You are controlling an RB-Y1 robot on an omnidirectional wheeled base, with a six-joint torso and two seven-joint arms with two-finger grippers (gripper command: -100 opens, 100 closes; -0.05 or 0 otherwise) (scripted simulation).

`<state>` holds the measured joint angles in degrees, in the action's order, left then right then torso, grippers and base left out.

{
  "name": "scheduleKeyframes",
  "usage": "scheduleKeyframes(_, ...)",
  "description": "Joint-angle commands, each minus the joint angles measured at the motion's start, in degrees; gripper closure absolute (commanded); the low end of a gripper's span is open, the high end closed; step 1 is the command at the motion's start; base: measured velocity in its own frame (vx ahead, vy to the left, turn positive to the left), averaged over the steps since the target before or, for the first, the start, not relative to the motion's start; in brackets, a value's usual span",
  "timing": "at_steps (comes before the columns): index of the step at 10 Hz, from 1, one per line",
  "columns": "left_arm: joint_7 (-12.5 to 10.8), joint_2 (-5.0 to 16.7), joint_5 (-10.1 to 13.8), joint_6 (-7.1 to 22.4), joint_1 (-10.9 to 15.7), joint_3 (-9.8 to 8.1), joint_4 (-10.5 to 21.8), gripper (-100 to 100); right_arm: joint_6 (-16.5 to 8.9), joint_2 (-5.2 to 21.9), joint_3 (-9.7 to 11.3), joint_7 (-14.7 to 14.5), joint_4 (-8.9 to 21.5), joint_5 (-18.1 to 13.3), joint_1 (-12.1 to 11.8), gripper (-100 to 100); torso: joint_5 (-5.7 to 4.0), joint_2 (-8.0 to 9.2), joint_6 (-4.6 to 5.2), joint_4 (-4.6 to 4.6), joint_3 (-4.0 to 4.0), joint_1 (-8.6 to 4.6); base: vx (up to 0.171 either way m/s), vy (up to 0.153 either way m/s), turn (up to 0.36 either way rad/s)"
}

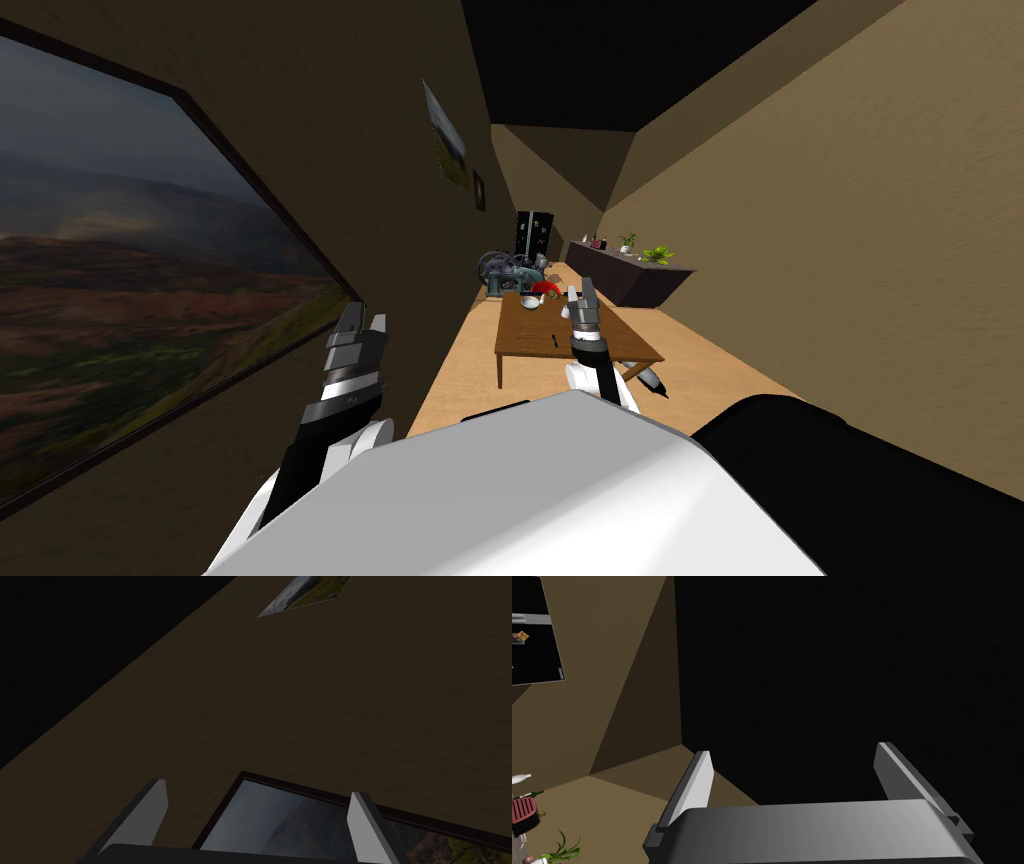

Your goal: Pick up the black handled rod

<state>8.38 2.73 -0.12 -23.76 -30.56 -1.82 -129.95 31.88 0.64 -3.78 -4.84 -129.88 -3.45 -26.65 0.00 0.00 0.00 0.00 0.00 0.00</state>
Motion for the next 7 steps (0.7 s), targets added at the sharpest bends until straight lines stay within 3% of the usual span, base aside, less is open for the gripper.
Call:
scheduleKeyframes(1, 0.00, 0.00, 0.00, 0.00, 0.00, 0.00, 0.00, 0, -1.78, 2.46, -0.23, 1.76, 1.80, 0.72, 0.96, -100, 0.00, 0.00, 0.00, 0.00, 0.00, 0.00, -0.009, -0.024, 0.001)
scheduleKeyframes(7, 0.00, 0.01, 0.00, 0.00, 0.00, -0.01, 0.00, 0, -9.95, 6.46, -1.36, 9.96, 9.65, 4.18, 5.39, -100, -0.07, 0.03, 0.00, 0.01, 0.02, -0.25, -0.020, -0.056, 0.006)
